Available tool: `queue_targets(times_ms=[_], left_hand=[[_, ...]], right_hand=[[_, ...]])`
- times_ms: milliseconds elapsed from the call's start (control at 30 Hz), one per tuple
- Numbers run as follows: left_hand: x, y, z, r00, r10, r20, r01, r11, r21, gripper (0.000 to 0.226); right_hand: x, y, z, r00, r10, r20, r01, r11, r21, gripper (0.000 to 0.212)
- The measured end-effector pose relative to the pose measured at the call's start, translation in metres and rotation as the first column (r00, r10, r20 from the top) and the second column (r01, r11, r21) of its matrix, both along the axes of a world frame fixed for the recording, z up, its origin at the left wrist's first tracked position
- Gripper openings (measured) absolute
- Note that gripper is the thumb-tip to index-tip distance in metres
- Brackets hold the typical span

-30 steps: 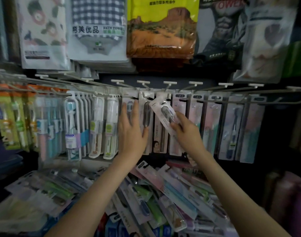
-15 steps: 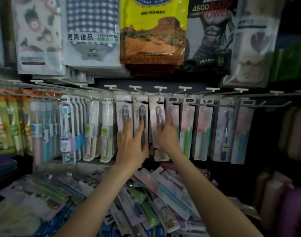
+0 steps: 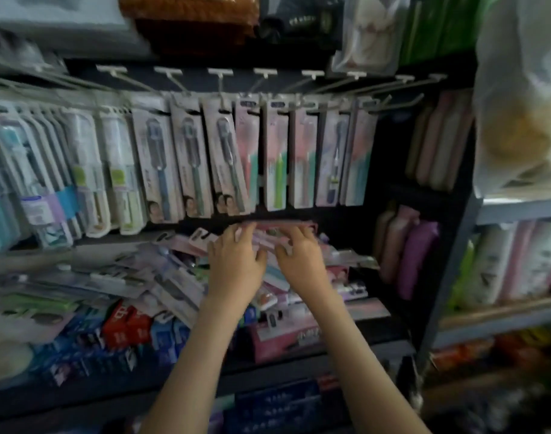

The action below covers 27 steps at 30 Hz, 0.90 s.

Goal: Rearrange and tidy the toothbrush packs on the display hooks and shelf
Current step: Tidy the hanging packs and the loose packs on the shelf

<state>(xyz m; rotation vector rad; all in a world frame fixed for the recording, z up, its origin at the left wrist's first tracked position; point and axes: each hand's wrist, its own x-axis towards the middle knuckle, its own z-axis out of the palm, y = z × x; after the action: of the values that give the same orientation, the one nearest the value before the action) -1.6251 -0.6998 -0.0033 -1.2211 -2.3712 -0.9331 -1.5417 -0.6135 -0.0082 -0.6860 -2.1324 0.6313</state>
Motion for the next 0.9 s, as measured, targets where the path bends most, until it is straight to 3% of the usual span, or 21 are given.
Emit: queue_targets(times_ms=[167,300,633,900], left_hand=[[0.051,0.004,-0.043,0.998,-0.038,0.046,0.038,0.999,-0.002,0.048],[0.059,0.019,-0.065,0.998,0.033,-0.058,-0.036,0.999,-0.04,0.046],[0.085,0.082,-0.074,0.939,0.343,-0.018,-0.344,0.934,-0.094,0.049],[0.08,0.094,-0.072,0.918,0.396,-0.014,-0.395,0.913,-0.103,0.057]], right_hand=[[0.061,0.013,-0.039,0.996,-0.091,0.014,0.092,0.988,-0.126,0.031],[0.088,0.046,-0.054,0.992,-0.12,-0.025,0.114,0.978,-0.174,0.031],[0.078,0.116,-0.058,0.973,0.211,0.094,-0.202,0.975,-0.092,0.048],[0.039,0.106,-0.054,0.904,0.363,0.226,-0.371,0.929,-0.006,0.061]])
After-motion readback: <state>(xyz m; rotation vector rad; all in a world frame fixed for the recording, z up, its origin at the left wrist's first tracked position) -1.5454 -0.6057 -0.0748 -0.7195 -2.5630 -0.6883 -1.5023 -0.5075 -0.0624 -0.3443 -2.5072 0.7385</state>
